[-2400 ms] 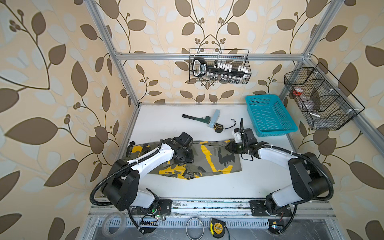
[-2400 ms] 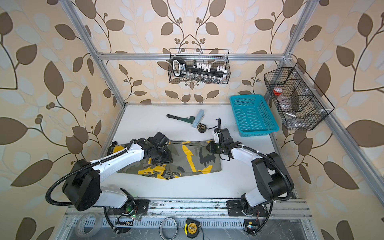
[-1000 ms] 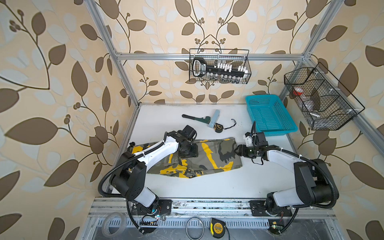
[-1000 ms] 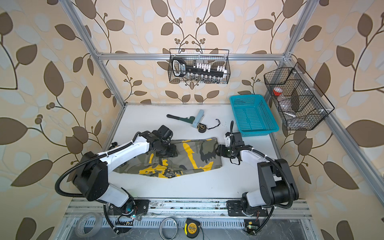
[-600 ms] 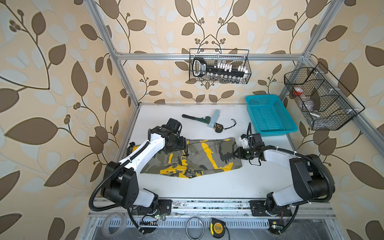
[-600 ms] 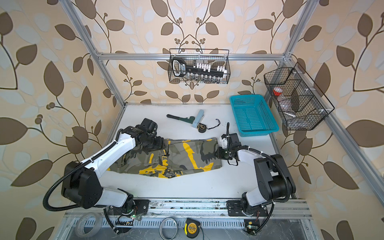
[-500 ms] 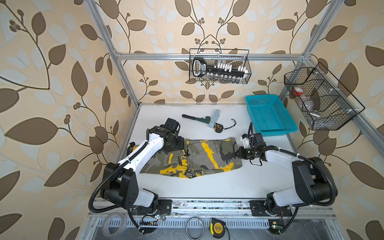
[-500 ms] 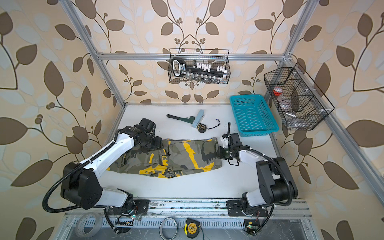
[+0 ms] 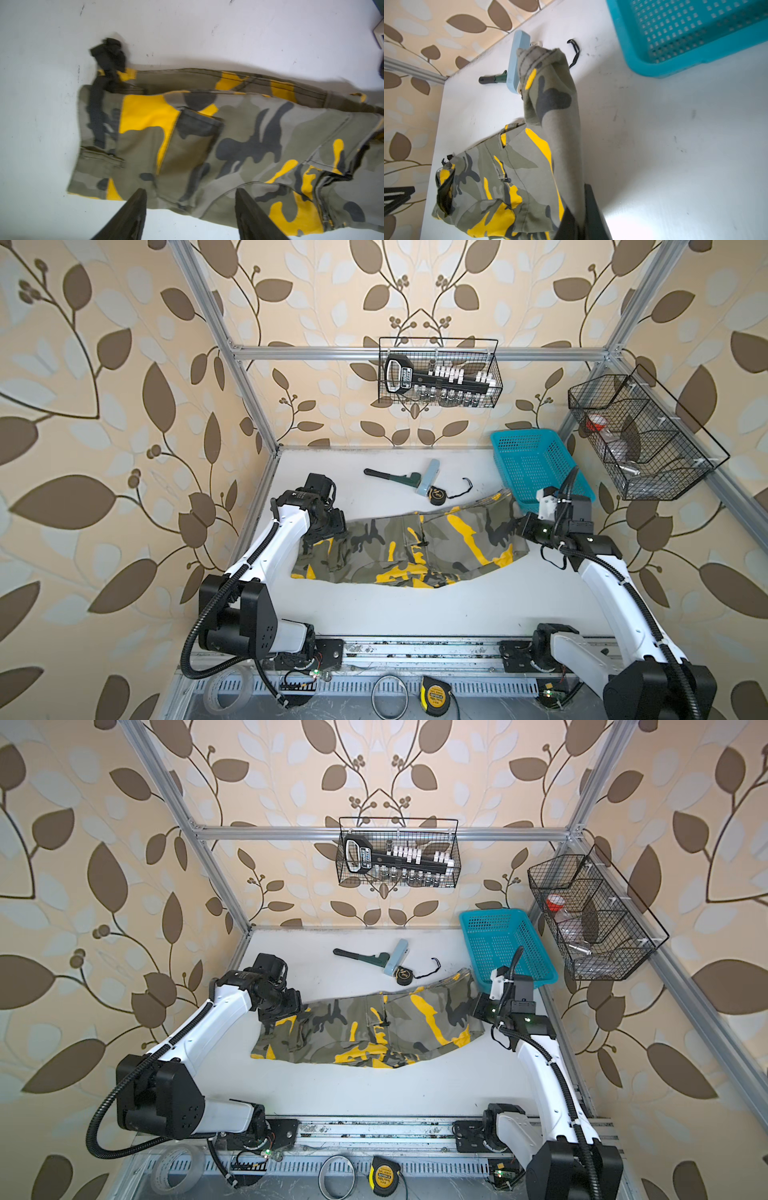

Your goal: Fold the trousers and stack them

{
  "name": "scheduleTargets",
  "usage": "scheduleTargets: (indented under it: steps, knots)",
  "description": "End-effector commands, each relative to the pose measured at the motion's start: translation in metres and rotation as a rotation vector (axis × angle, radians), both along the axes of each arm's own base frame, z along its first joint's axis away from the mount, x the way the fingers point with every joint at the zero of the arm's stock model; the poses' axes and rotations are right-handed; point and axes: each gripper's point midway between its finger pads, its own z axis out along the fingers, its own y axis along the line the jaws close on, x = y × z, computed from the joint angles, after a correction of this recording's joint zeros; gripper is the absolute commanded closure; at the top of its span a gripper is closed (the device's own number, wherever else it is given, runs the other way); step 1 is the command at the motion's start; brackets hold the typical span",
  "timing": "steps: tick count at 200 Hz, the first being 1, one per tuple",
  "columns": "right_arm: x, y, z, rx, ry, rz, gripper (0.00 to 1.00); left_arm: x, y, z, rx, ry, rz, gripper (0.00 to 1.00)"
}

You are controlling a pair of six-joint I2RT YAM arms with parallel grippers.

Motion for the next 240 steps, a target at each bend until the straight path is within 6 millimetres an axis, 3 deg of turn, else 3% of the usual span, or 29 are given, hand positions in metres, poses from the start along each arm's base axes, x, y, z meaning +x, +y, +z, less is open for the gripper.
scheduleTargets:
  steps: [1, 28, 77, 98, 120, 155, 166, 170, 177, 240]
  knots:
    - [-0.001, -0.016, 0.037, -0.029, -0.044, -0.057, 1.0, -0.013, 0.015, -0.003, 0.042, 0.028, 0.045, 0.32]
    - [0.007, 0.004, 0.067, 0.033, -0.08, 0.014, 1.0, -0.02, 0.015, -0.016, 0.028, 0.055, 0.062, 0.34]
    - [0.006, 0.108, 0.096, 0.12, -0.106, 0.219, 1.0, -0.036, -0.015, -0.052, -0.151, 0.139, 0.061, 0.44]
    - [-0.001, 0.158, 0.098, 0.161, -0.104, 0.273, 1.0, -0.04, -0.031, -0.064, -0.246, 0.174, 0.055, 0.48]
    - [-0.005, 0.209, 0.1, 0.238, -0.107, 0.299, 1.0, -0.045, -0.027, -0.077, -0.223, 0.209, 0.072, 0.53]
    - [-0.004, 0.275, 0.102, 0.371, -0.11, 0.266, 1.0, -0.047, -0.027, -0.081, -0.229, 0.219, 0.106, 0.58]
    - [-0.002, 0.294, 0.105, 0.39, -0.103, 0.256, 1.0, -0.053, -0.027, -0.092, -0.223, 0.266, 0.116, 0.6]
    - [-0.002, 0.303, 0.098, 0.374, -0.097, 0.261, 1.0, -0.054, -0.027, -0.093, -0.222, 0.271, 0.119, 0.61]
    - [-0.001, 0.319, 0.107, 0.38, -0.11, 0.279, 1.0, -0.054, -0.027, -0.093, -0.226, 0.269, 0.123, 0.61]
    - [-0.008, 0.417, 0.09, 0.423, -0.09, 0.349, 1.0, -0.067, -0.025, -0.108, -0.199, 0.337, 0.163, 0.69]
